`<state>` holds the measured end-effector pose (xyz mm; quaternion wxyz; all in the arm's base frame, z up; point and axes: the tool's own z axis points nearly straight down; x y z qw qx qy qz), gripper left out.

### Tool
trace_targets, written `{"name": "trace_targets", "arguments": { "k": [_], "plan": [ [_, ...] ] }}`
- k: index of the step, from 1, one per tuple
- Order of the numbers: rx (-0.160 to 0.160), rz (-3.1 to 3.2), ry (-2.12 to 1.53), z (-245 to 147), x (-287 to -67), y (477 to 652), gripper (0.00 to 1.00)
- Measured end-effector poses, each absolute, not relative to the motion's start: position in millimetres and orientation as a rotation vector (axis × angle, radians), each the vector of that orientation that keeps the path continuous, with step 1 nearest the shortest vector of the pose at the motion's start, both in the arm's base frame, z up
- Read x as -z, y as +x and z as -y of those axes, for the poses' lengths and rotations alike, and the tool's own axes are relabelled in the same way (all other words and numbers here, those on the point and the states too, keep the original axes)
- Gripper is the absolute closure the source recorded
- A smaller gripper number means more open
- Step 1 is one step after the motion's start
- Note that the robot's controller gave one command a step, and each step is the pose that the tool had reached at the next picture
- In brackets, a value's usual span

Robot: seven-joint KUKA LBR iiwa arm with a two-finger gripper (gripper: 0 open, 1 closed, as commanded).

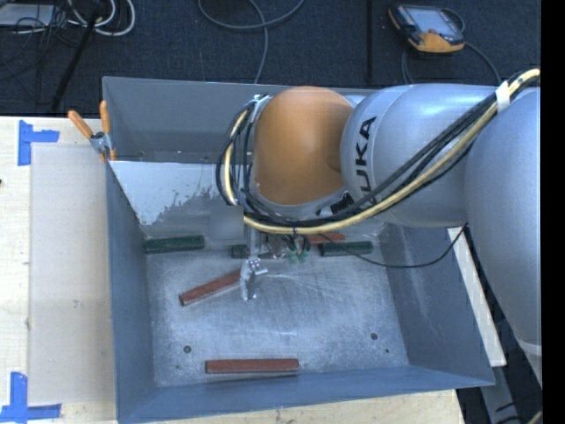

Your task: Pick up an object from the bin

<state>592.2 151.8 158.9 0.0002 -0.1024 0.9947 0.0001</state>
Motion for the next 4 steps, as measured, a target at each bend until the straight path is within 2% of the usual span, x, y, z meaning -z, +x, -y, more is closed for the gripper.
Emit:
{"name": "trace_targets", "arguments": {
  "k": [1,2,3,4],
  "plan": [
    [-0.001,-3.132,-0.254,-154.7,-139.1,593.7,0.0],
    [-0.003,-3.108,-0.446,-152.4,-71.1,602.7,0.0],
    [-0.002,-3.109,-0.441,-151.9,-80.2,600.2,1.0],
    [-0.002,-3.109,-0.441,-151.9,-80.2,600.2,1.0]
  ]
}}
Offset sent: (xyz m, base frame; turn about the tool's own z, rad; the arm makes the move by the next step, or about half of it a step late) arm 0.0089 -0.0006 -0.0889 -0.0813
